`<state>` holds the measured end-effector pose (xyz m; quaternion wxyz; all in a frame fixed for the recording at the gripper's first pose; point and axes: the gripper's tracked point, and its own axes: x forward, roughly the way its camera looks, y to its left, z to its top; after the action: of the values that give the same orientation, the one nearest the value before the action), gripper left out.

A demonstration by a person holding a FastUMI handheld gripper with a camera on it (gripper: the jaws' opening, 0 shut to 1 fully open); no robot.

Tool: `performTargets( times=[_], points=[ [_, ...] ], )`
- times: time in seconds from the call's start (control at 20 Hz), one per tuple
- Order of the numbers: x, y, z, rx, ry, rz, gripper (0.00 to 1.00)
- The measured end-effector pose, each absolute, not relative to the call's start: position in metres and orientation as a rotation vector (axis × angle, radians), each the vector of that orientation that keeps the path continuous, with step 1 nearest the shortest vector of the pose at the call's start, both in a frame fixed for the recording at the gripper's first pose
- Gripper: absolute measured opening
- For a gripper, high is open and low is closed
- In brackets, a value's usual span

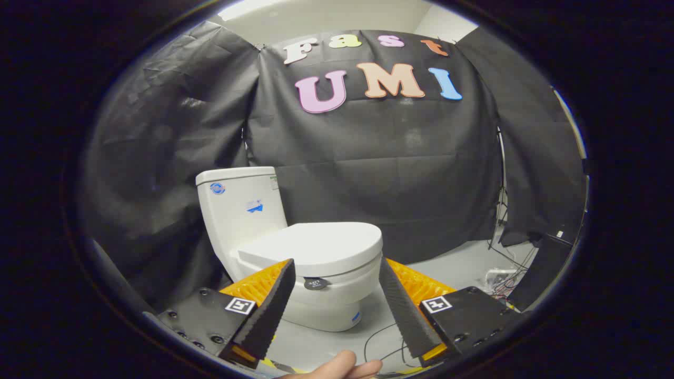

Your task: Open the toilet lid.

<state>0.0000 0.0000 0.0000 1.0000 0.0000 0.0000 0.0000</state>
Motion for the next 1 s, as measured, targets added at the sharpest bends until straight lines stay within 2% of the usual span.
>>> performTargets(
  times=[1.0],
  points=[
    [-0.0002,-0.0055,-0.0014,-0.013,0.012,-0.017,0.99]
  ],
)
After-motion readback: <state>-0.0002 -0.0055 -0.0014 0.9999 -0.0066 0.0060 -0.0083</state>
